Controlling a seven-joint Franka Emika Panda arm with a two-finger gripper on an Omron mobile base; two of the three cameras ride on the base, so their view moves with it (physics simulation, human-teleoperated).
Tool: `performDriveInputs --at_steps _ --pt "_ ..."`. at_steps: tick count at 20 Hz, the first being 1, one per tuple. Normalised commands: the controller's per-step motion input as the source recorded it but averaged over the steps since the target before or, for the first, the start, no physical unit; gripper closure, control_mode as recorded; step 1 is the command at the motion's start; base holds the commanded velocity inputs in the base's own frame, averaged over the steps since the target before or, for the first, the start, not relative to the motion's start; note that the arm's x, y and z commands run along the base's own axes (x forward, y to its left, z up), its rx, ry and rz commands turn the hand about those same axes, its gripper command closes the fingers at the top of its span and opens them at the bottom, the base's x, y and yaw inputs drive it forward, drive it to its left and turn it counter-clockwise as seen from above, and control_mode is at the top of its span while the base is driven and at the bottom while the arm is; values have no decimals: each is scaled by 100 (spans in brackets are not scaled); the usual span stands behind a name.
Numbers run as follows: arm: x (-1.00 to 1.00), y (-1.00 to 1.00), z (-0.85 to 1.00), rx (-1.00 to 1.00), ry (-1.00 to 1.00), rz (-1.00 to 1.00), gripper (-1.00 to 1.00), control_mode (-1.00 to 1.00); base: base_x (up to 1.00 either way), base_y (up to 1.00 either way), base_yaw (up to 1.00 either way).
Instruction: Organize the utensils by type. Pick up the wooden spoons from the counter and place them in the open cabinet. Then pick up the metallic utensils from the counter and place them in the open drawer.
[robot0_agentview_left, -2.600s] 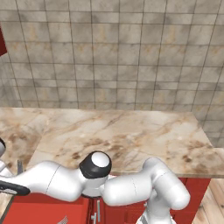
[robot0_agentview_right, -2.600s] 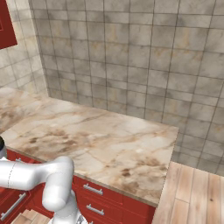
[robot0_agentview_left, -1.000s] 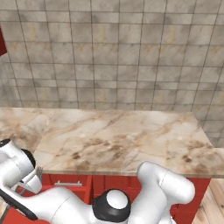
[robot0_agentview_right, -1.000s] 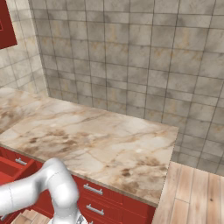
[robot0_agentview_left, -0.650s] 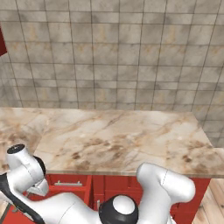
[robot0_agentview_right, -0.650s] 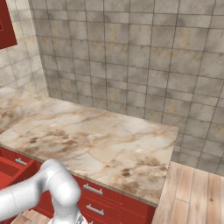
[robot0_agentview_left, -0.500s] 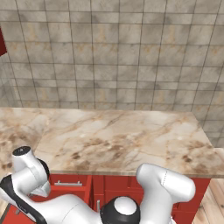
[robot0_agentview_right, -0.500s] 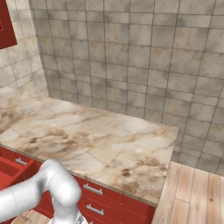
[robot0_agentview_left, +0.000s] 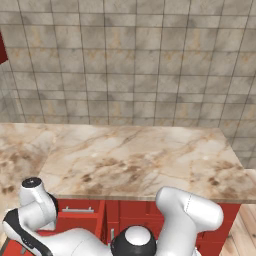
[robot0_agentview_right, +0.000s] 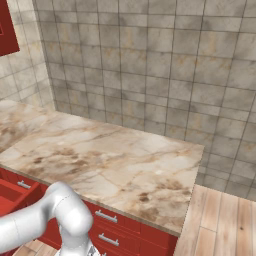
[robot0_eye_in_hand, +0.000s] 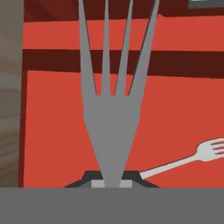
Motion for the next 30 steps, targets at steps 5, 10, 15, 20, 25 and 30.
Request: performDriveInputs --at_steps 5,10,15,20,25,30 --pt "0 32 -23 0 15 1 100 -100 0 0 0" --pt "0 22 -19 0 22 -10 100 -100 0 0 0" --pt "-9 20 -27 0 8 -11 100 -100 0 0 0" --pt "-28 13 -38 -3 0 -13 100 -100 0 0 0" --pt "-33 1 -27 -11 0 -16 100 -100 0 0 0" --pt "-28 -3 -15 -7 3 -12 100 -100 0 0 0"
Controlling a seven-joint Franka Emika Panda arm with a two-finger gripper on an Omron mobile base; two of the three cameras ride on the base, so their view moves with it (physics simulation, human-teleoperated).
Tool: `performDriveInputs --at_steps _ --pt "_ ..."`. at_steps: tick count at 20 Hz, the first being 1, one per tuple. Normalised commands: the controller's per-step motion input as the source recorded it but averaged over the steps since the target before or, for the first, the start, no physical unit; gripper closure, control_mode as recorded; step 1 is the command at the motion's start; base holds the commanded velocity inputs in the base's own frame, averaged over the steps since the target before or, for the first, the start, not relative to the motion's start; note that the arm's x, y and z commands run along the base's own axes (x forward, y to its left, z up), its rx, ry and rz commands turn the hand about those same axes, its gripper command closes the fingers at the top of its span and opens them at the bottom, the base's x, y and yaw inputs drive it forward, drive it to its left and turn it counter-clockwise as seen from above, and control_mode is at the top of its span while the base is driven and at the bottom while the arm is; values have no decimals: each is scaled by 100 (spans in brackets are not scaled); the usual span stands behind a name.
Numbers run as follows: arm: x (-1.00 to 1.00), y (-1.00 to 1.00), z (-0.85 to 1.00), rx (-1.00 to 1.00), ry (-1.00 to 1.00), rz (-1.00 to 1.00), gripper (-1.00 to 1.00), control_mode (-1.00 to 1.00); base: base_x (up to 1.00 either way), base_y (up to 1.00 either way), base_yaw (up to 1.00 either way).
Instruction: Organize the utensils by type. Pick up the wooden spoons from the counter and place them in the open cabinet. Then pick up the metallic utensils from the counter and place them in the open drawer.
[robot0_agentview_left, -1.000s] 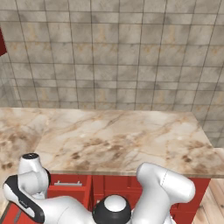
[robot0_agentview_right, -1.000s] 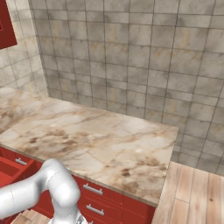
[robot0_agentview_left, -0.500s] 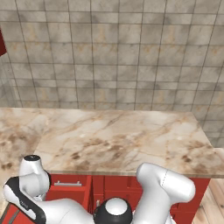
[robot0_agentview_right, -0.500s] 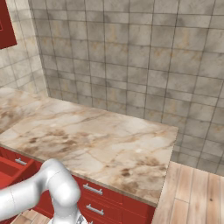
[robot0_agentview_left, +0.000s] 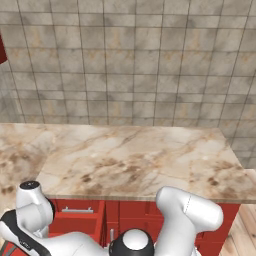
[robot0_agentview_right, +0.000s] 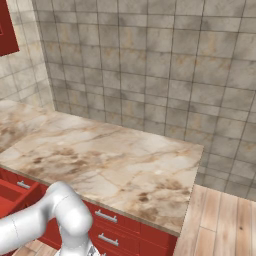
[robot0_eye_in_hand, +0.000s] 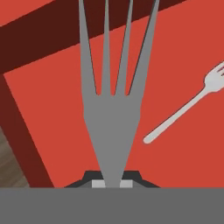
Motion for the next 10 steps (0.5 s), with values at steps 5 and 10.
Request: performDriveInputs --at_steps 5,10 --pt "-37 -11 -13 -3 6 -6 100 -100 0 0 0" --pt "-44 -15 -15 -2 4 -4 100 -100 0 0 0"
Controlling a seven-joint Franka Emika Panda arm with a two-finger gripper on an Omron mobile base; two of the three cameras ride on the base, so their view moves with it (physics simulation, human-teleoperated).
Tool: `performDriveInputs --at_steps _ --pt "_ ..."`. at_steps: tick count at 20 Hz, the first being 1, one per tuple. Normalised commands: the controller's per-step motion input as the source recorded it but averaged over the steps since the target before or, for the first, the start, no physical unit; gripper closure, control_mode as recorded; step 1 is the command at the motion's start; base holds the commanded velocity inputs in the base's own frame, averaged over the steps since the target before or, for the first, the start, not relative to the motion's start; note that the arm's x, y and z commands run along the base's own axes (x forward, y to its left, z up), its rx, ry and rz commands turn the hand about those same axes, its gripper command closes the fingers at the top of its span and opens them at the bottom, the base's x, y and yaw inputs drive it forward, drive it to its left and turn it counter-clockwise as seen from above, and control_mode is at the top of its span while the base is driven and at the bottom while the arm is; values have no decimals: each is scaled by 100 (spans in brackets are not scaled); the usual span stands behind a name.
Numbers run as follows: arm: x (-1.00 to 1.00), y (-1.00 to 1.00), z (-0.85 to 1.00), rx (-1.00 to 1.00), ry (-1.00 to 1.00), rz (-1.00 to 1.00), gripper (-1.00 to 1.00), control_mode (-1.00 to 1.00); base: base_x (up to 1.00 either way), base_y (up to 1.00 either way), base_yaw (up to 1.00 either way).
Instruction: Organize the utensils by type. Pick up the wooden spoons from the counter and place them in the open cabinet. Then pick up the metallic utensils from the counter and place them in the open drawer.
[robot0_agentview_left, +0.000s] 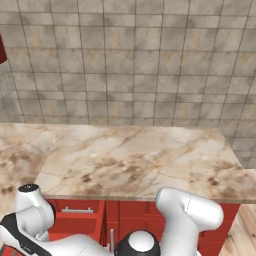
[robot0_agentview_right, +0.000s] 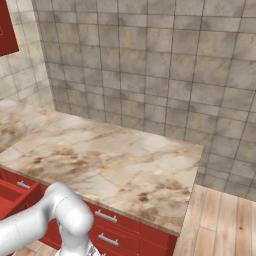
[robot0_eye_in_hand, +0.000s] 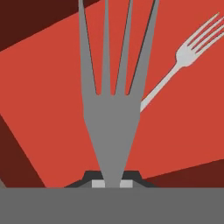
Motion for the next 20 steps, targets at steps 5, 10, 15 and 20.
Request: performDriveInputs --at_steps 5,10,15,20 --pt "-40 -22 -17 -4 3 -4 100 -100 0 0 0" --pt "-23 -35 -19 -8 2 -11 100 -100 0 0 0" --pt "-5 -37 -19 -11 2 -19 100 -100 0 0 0" --pt "3 -27 -10 -9 3 -21 100 -100 0 0 0"
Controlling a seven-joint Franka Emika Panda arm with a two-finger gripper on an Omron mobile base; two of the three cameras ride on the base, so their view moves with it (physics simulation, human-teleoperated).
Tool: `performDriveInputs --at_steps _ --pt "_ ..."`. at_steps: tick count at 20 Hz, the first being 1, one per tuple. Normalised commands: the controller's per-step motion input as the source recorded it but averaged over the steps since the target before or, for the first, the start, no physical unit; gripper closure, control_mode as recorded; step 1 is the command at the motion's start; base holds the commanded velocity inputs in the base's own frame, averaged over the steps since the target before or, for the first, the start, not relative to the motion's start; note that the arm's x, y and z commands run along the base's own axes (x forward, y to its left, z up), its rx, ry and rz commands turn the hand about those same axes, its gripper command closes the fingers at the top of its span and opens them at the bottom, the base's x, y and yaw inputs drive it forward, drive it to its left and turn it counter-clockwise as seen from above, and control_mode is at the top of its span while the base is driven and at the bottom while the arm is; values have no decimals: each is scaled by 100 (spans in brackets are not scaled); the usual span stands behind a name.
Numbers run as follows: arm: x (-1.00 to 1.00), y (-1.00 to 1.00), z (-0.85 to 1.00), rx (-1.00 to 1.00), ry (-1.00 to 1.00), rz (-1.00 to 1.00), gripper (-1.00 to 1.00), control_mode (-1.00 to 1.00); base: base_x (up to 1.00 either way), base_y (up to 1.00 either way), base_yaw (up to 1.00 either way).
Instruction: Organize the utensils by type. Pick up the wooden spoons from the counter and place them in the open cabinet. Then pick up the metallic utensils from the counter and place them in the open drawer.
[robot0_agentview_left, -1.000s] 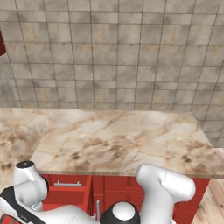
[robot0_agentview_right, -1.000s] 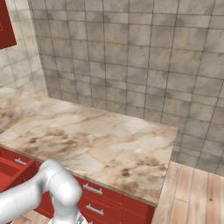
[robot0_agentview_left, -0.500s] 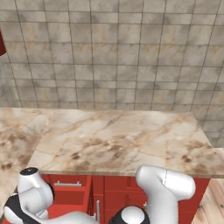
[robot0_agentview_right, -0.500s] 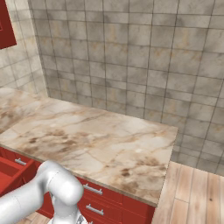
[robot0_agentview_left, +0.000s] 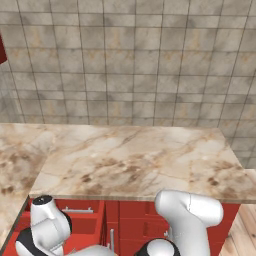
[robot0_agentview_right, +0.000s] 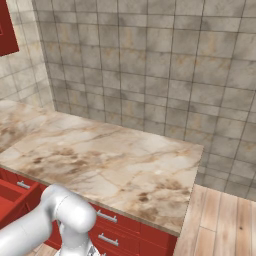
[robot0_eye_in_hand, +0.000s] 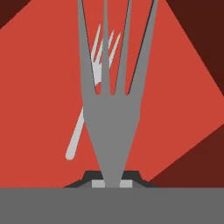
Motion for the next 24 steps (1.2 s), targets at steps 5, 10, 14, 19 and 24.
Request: performDriveInputs --at_steps 5,10,14,19,24 --pt "1 -6 -13 -4 1 -12 100 -100 0 0 0" --pt "0 0 -24 -8 0 -1 100 -100 0 0 0" --pt "2 0 -21 -13 0 1 100 -100 0 0 0" --pt "15 0 -8 -9 0 5 100 -100 0 0 0" --pt "21 0 -1 -9 0 6 100 -100 0 0 0"
